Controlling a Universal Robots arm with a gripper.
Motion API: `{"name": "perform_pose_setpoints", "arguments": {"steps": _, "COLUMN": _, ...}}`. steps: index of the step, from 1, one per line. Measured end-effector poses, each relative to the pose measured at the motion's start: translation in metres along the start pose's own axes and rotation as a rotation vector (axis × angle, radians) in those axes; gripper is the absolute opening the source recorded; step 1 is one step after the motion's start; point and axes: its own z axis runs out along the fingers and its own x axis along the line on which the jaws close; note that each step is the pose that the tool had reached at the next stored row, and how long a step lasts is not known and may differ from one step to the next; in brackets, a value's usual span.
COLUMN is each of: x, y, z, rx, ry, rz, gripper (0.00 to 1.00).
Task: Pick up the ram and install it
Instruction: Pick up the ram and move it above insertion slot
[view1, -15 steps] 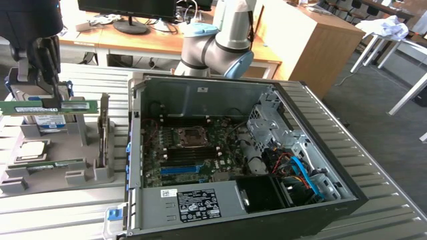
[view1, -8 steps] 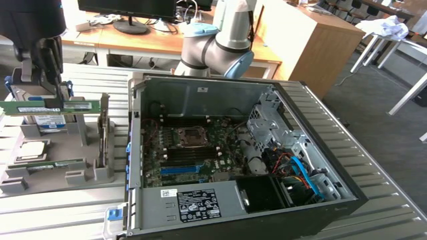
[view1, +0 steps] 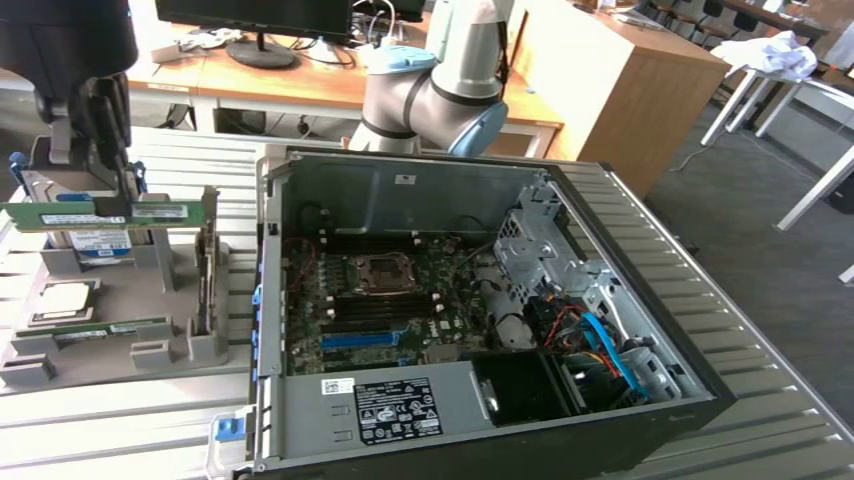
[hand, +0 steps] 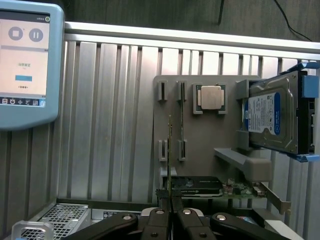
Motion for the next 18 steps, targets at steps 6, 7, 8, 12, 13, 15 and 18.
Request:
{"name": "perform_pose_setpoints", "arguments": {"steps": 6, "x": 0.0001, "y": -0.0022, "z": 0.0, "rx": -0.0001, "ry": 0.0, "rz": 0.0, "gripper": 0.12}}
{"name": "perform_pose_setpoints", "arguments": {"steps": 7, "x": 0.0001, "y": -0.0026, "z": 0.0, "rx": 0.0, "ry": 0.0, "rz": 0.0, "gripper": 0.12}}
{"name": "perform_pose_setpoints", "arguments": {"steps": 8, "x": 0.0002, "y": -0.003, "z": 0.0, "rx": 0.0, "ry": 0.0, "rz": 0.0, "gripper": 0.12}}
{"name": "perform_pose_setpoints", "arguments": {"steps": 12, "x": 0.0003, "y": -0.0045, "z": 0.0, "rx": 0.0, "ry": 0.0, "rz": 0.0, "gripper": 0.12}}
{"name": "perform_pose_setpoints", "arguments": {"steps": 13, "x": 0.0003, "y": -0.0049, "z": 0.0, "rx": 0.0, "ry": 0.0, "rz": 0.0, "gripper": 0.12}}
{"name": "perform_pose_setpoints", "arguments": {"steps": 15, "x": 0.0003, "y": -0.0056, "z": 0.0, "rx": 0.0, "ry": 0.0, "rz": 0.0, "gripper": 0.12}}
{"name": "perform_pose_setpoints", "arguments": {"steps": 18, "x": 0.0003, "y": -0.0066, "z": 0.0, "rx": 0.0, "ry": 0.0, "rz": 0.0, "gripper": 0.12}}
